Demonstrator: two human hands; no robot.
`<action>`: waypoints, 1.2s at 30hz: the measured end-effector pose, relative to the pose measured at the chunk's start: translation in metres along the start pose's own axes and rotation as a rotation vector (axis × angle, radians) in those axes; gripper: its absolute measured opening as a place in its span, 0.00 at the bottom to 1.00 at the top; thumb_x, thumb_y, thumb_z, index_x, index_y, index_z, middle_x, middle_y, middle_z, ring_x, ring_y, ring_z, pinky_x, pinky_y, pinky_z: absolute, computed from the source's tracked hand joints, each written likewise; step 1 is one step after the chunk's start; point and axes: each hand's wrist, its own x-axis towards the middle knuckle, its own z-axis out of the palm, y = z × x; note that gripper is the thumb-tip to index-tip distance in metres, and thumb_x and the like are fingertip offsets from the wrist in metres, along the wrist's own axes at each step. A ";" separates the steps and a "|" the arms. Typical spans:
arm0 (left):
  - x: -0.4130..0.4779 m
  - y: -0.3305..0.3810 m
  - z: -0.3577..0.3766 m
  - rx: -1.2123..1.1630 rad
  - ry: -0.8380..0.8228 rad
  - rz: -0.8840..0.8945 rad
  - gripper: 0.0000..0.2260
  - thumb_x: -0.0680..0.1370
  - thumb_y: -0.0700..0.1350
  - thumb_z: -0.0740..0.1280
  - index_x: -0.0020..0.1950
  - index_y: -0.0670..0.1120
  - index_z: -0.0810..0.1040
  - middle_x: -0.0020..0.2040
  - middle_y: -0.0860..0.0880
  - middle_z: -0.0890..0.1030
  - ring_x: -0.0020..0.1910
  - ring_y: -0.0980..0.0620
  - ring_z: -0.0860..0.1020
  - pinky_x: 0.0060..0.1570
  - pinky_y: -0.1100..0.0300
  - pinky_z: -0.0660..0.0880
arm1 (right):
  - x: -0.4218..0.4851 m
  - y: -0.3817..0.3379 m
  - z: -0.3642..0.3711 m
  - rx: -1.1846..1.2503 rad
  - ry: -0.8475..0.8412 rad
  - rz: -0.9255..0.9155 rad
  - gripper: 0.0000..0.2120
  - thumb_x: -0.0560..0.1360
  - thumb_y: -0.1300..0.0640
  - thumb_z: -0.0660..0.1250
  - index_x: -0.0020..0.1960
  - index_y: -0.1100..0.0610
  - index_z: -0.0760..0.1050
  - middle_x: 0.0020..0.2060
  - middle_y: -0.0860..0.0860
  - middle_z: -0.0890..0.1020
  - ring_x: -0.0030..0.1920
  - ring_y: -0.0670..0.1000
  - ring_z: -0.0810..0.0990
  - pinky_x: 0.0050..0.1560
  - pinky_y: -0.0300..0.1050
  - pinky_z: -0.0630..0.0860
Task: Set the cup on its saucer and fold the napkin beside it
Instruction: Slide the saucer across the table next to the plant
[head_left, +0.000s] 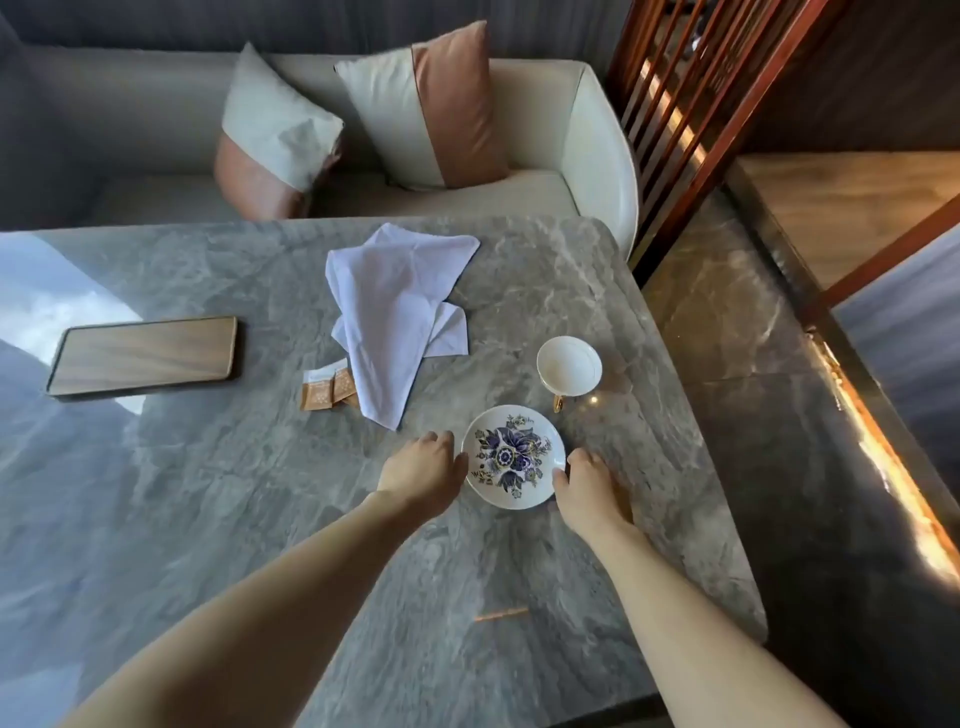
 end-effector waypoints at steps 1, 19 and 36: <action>0.002 0.003 0.001 0.002 -0.015 -0.007 0.17 0.83 0.57 0.56 0.55 0.45 0.74 0.54 0.43 0.79 0.55 0.40 0.78 0.42 0.51 0.70 | 0.001 0.000 0.001 0.007 -0.005 0.004 0.13 0.81 0.50 0.59 0.56 0.60 0.72 0.56 0.57 0.79 0.54 0.59 0.78 0.46 0.50 0.74; -0.005 -0.012 0.021 -0.208 -0.027 -0.115 0.11 0.84 0.48 0.59 0.51 0.41 0.74 0.53 0.39 0.79 0.52 0.37 0.78 0.42 0.52 0.67 | -0.001 -0.014 0.025 0.163 0.003 -0.034 0.06 0.80 0.59 0.63 0.52 0.63 0.72 0.50 0.60 0.80 0.51 0.61 0.78 0.43 0.48 0.69; -0.112 -0.207 -0.078 -0.281 0.163 -0.293 0.12 0.84 0.48 0.59 0.52 0.39 0.74 0.54 0.38 0.80 0.54 0.37 0.78 0.51 0.47 0.72 | -0.055 -0.237 0.064 0.137 -0.066 -0.310 0.05 0.79 0.60 0.64 0.52 0.61 0.72 0.50 0.59 0.80 0.52 0.61 0.78 0.45 0.48 0.70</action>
